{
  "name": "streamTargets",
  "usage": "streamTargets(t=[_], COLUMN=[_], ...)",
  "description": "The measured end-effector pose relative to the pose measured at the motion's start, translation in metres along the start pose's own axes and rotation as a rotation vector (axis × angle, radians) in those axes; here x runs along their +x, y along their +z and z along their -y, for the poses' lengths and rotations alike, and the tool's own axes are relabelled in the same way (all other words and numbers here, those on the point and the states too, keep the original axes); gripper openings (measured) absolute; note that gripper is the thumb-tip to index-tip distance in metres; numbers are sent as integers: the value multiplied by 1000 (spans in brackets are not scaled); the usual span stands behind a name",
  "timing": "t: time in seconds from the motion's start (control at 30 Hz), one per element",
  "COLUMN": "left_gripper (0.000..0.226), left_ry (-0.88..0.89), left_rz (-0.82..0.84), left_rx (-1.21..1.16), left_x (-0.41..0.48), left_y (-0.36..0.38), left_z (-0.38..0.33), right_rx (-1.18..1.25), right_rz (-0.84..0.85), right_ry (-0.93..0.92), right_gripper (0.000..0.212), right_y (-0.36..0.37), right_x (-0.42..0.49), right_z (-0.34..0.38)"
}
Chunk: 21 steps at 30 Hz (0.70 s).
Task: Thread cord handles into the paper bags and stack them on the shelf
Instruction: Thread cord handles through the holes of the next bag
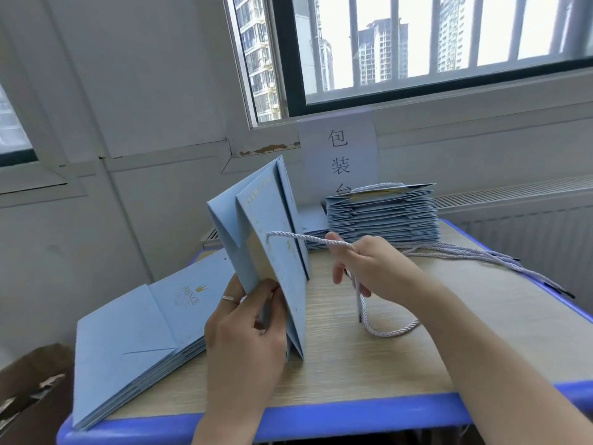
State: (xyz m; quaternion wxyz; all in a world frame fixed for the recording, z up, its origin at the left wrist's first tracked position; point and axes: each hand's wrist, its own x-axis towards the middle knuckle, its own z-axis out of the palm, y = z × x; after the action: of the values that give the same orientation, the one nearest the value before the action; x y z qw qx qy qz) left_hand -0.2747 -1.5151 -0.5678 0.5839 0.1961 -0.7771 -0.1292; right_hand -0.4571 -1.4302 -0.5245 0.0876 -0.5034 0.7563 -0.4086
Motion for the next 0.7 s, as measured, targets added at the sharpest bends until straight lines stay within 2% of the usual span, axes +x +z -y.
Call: streamTargets(t=[0.1,0.17,0.23,0.3,0.37,0.5,0.7], left_gripper=[9,20,20,13,3,11,11], left_ry=[-36,-63,-48,-48,-60,-94,-79], left_rz=[2,31,55,82,122,179,180], left_rx=[-41,-48,-58,-97,-127,-170,-142], left_x=[0,-1,-2,-3,-3,-4,-4], left_y=[1,2,2,0,-1,-3,-2], left_z=[0,1,2,1,2,1,2], right_rx=[266,356,368,343,384,452,567], right_rz=[160,245,286,308,344,387,479], right_ry=[49,43,8,-27,-32,-25,-42], right_gripper=[82,74,55,30,14,8,13], right_y=[-3,-6,-8,-9,-10,-11,-10], right_x=[-2,-4,-5,-8,-9,-10,-13], right_z=[3,6,6,6,4,3,4])
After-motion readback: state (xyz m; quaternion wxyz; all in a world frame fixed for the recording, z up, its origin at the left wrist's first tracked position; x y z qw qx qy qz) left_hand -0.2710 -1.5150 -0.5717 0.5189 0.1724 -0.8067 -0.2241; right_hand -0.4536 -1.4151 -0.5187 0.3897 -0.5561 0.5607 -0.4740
